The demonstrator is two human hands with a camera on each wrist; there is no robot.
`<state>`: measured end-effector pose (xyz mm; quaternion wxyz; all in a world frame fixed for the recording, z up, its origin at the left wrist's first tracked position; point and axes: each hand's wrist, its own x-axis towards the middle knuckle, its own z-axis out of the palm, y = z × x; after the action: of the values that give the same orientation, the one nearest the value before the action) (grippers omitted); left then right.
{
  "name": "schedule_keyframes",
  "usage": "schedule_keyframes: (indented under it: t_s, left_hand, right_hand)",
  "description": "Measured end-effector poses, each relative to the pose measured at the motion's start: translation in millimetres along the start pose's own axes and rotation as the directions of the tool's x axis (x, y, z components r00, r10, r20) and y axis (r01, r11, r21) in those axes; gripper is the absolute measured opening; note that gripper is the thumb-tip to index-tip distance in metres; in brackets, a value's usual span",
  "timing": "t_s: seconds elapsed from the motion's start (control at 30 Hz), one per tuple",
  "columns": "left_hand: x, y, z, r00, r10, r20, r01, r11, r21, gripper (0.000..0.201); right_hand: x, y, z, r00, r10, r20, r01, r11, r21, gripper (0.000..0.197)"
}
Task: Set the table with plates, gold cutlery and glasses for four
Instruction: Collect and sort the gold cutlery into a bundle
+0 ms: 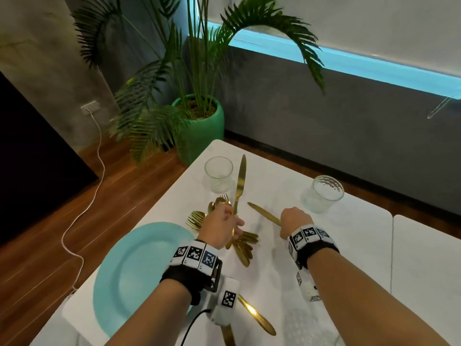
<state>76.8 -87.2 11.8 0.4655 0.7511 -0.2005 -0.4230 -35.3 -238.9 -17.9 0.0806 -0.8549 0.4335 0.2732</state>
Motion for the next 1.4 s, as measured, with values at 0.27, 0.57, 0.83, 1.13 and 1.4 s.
schedule_keyframes:
  t_s: [0.27, 0.57, 0.83, 1.13, 1.4]
  left_hand:
    - [-21.2, -6.4, 7.7, 1.0, -0.018, 0.004, 0.018, 0.999, -0.032, 0.014]
    - [-68.6, 26.4, 39.7, 0.998, 0.005, 0.069, 0.009, 0.978, -0.206, 0.008]
    - [-124.0, 43.9, 59.6, 0.994, 0.068, 0.082, -0.04, 0.954, -0.297, 0.016]
    - [-126.2, 7.8, 19.8, 0.992, 0.068, -0.106, -0.073, 0.996, -0.048, 0.02]
    - [-119.4, -23.5, -47.8, 0.991, 0.055, -0.12, -0.048, 0.997, 0.063, 0.02]
  right_hand:
    - [-28.3, 21.4, -10.3, 0.999, 0.046, 0.0, -0.045, 0.976, 0.215, 0.029]
    - [-127.3, 42.3, -73.2, 0.981, -0.192, -0.006, 0.117, 0.57, 0.814, 0.017]
    - [-169.5, 26.4, -70.7, 0.981, -0.184, -0.059, 0.146, 0.509, 0.848, 0.02]
    - [-181.6, -29.2, -29.5, 0.992, -0.039, -0.117, 0.117, 0.599, 0.792, 0.025]
    - [-158.4, -81.7, 42.0, 0.999, -0.035, -0.039, 0.048, 0.891, 0.451, 0.027]
